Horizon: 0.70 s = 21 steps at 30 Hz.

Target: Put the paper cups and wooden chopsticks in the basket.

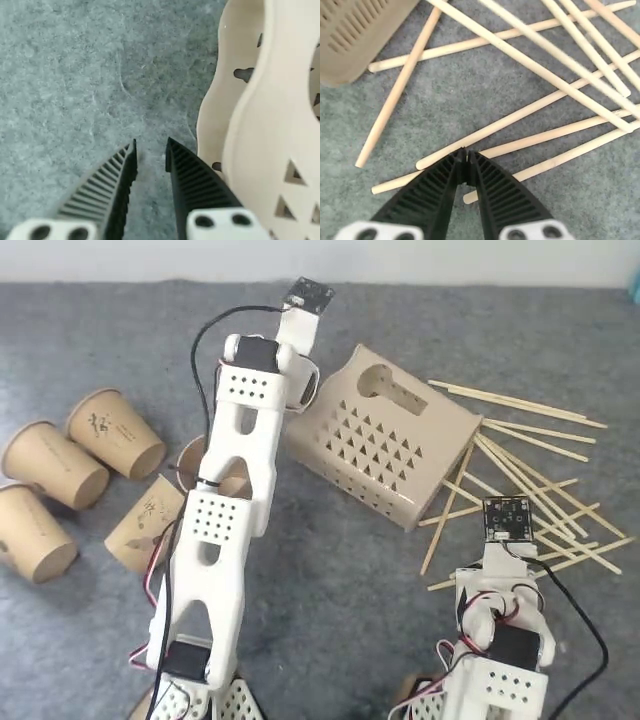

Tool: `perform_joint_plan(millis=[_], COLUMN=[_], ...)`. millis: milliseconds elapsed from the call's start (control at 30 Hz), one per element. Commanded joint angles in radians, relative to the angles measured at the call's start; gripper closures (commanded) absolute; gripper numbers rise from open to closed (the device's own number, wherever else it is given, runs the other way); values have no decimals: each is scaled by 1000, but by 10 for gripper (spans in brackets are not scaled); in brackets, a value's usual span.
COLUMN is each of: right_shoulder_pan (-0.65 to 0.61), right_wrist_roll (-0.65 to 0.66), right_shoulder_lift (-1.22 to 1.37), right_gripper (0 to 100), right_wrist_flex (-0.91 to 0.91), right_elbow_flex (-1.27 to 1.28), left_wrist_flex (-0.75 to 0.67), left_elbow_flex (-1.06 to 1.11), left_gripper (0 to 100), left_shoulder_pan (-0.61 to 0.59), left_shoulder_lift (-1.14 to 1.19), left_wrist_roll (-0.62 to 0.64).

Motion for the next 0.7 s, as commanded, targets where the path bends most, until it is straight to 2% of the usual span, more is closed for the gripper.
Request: perform_joint_plan(millis=[0, 100, 267, 567, 667], right_shoulder_pan=[8, 8, 8, 7, 7], right_wrist_roll=[15, 15, 15, 15, 15], right_shoulder_lift=[4, 4, 4, 4, 4], right_gripper=[991, 991, 991, 991, 991], right_wrist_flex=[12, 12, 12, 12, 12], right_elbow_flex=[-35, -35, -35, -35, -35], left_wrist_flex=[31, 31, 31, 32, 32], left_elbow_flex=[-108, -188, -179, -186, -185], left_gripper=[901, 866, 784, 783, 780], left_shoulder_pan=[11, -17, -43, -20, -21], left_shoulder_lift=[-34, -34, -83, -98, -149], left_wrist_roll=[52, 149, 267, 282, 353])
